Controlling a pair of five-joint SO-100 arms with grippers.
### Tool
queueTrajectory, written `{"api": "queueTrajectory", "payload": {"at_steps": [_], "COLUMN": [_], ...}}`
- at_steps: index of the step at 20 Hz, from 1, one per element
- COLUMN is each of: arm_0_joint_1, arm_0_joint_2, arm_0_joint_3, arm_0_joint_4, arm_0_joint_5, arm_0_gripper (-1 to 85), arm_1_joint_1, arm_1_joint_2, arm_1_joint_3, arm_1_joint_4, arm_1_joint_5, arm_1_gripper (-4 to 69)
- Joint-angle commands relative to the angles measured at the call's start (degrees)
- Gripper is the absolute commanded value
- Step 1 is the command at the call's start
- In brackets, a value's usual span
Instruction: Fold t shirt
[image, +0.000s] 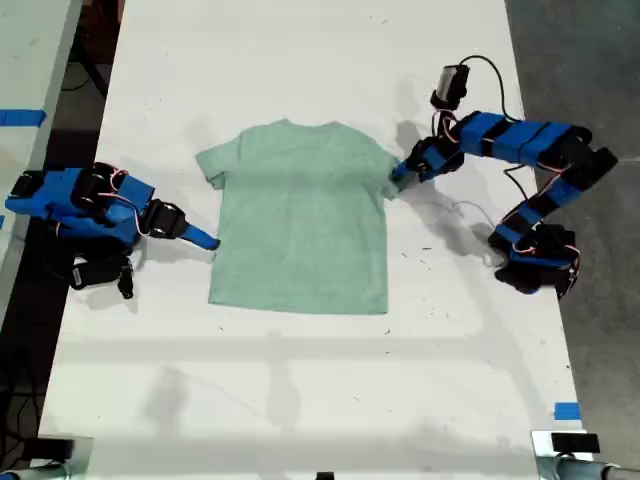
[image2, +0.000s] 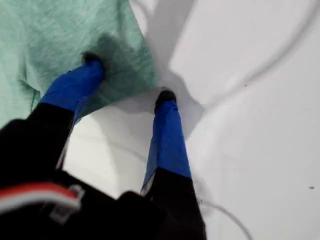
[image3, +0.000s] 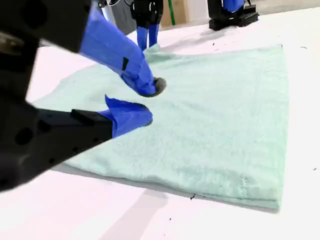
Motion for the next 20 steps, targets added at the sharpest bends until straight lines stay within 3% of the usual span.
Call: {"api": "queueTrajectory", "payload": {"at_steps": [1, 3, 8, 12, 20], "arm_0_joint_1": [-0.5, -0.5, -0.5, -0.5, -0.5], "arm_0_joint_2": [0.4, 0.4, 0.4, 0.4, 0.4], "arm_0_joint_3": [-0.8, -0.8, -0.8, -0.8, -0.8], "arm_0_joint_4": [0.3, 0.3, 0.3, 0.3, 0.3], "arm_0_joint_5": [0.6, 0.6, 0.6, 0.6, 0.6], "arm_0_gripper": [5.1, 5.1, 5.1, 5.1, 5.1], "arm_1_joint_1": [1.7, 1.9, 0.8, -9.4, -30.0], "arm_1_joint_2": [0.2, 0.7, 8.8, 12.4, -7.1], "arm_1_joint_3": [-1.1, -0.3, -3.9, -15.6, -27.9], "arm_1_joint_4": [-1.8, -2.0, 1.8, 4.5, -11.5], "arm_1_joint_5": [1.1, 2.3, 2.5, 2.5, 5.4], "arm_1_gripper": [22.3, 0.8, 0.9, 1.0, 1.0]}}
